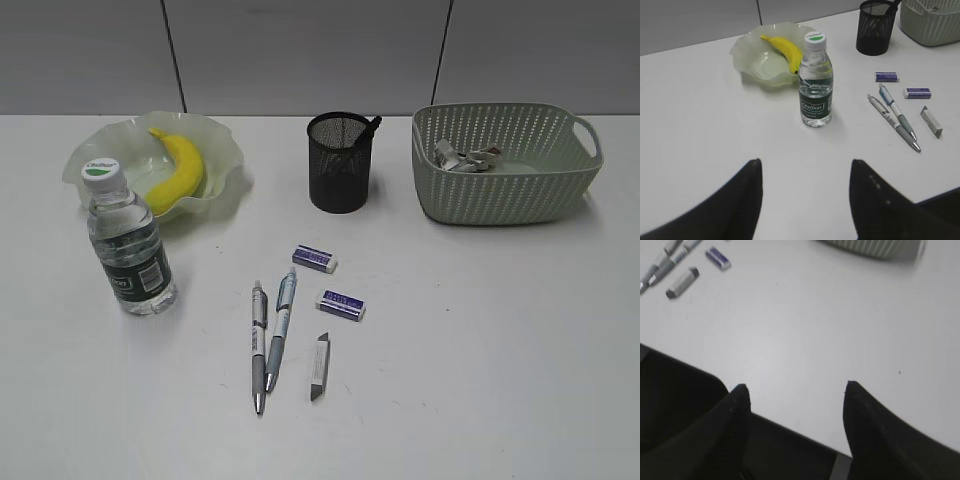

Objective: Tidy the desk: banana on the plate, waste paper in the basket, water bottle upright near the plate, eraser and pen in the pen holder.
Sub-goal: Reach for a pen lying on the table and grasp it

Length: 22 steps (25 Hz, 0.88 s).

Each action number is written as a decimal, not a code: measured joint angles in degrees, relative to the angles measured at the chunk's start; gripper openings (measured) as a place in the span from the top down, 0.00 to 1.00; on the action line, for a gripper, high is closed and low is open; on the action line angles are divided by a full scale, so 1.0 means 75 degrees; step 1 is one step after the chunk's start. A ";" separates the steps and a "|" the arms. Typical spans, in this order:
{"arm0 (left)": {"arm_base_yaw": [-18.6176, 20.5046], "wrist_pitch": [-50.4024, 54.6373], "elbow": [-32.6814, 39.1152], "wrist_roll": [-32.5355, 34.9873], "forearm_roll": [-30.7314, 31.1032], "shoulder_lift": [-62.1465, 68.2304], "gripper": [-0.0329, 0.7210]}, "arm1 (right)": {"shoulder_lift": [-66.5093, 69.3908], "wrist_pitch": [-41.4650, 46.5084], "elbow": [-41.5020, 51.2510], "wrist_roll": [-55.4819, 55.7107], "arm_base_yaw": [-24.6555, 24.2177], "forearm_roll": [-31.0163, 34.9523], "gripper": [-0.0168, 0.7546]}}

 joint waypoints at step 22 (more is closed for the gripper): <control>-0.0115 -0.2551 -0.0739 0.0481 -0.3948 0.7948 0.41 | -0.1045 -0.0661 0.0285 0.0000 0.0018 -0.0029 0.37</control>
